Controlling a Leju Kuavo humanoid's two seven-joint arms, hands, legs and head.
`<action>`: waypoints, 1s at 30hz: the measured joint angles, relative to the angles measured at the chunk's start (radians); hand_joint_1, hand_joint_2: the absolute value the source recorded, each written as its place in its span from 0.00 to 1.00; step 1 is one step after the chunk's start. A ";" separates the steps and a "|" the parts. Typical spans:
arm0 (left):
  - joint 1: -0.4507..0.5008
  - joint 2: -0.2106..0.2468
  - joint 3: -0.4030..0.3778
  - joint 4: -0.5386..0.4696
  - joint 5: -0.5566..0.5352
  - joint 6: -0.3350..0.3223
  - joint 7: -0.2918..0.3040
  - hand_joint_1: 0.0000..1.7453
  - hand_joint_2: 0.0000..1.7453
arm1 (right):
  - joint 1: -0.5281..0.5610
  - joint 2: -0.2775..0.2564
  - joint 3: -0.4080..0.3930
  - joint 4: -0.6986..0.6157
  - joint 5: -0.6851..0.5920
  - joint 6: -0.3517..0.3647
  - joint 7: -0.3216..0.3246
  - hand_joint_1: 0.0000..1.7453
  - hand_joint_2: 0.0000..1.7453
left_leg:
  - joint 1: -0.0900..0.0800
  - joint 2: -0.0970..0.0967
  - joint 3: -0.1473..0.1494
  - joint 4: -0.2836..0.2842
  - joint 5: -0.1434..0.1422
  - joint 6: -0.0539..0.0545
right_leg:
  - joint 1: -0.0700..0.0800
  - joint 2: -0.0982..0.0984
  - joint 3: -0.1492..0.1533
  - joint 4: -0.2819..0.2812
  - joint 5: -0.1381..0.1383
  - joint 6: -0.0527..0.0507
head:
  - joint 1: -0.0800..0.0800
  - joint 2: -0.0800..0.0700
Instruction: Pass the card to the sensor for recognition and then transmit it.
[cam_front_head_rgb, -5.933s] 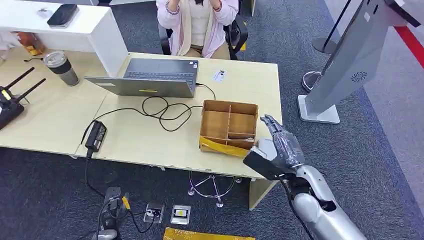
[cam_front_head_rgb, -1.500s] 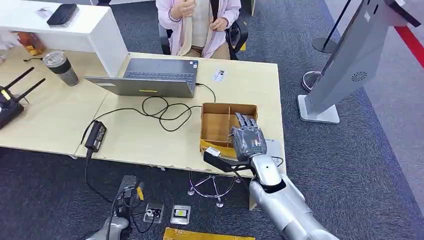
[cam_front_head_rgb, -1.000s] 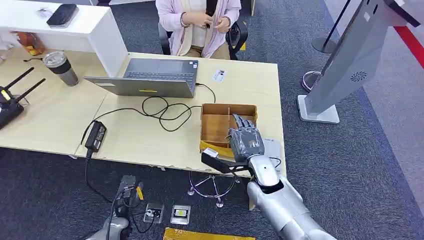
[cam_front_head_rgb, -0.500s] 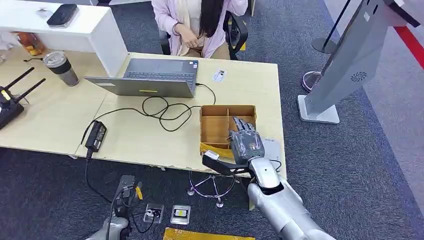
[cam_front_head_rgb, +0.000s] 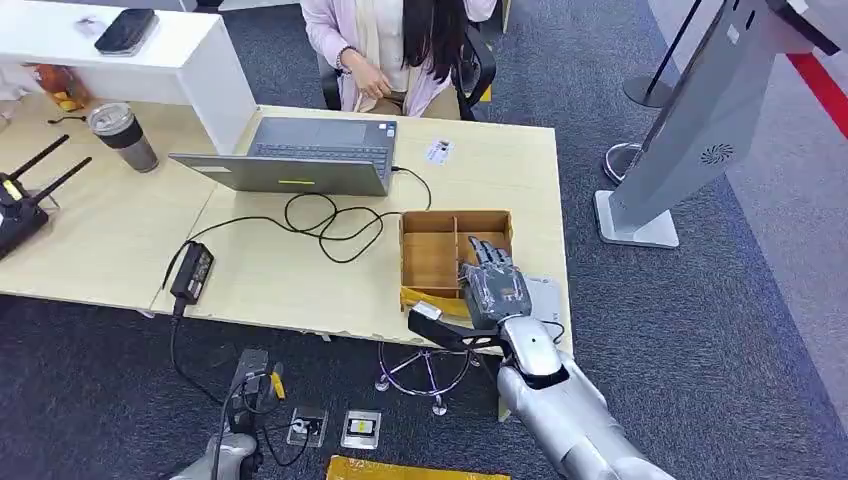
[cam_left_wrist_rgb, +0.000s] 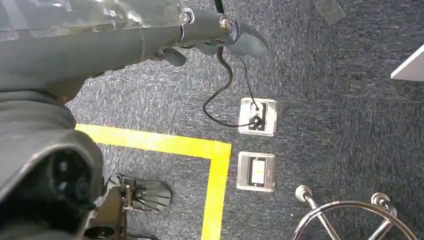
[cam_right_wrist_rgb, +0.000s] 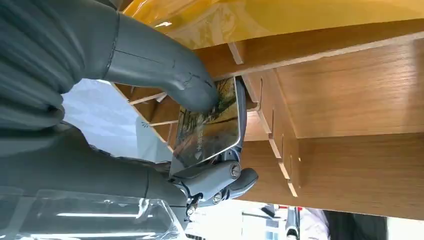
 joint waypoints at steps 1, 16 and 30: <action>0.000 0.000 0.000 0.000 0.000 0.000 0.000 0.00 0.00 | -0.001 0.000 0.000 0.000 0.001 -0.005 0.001 1.00 1.00 | 0.000 0.000 0.000 0.000 0.000 0.000 | 0.000 0.000 0.000 0.000 0.000 0.000 | 0.000 0.000; 0.001 0.000 0.008 0.000 -0.027 -0.014 -0.006 0.00 0.00 | -0.081 -0.037 -0.017 -0.036 0.134 -0.020 0.040 1.00 1.00 | 0.000 0.001 0.000 0.000 0.000 0.000 | 0.000 0.001 -0.001 0.000 0.000 0.000 | 0.000 0.000; 0.000 0.000 0.009 0.000 -0.042 -0.015 -0.009 0.00 0.00 | -0.150 -0.075 -0.065 -0.164 0.160 0.043 0.035 1.00 1.00 | 0.000 0.001 0.000 0.000 0.000 0.000 | 0.000 0.002 -0.001 0.000 0.000 0.000 | 0.000 0.000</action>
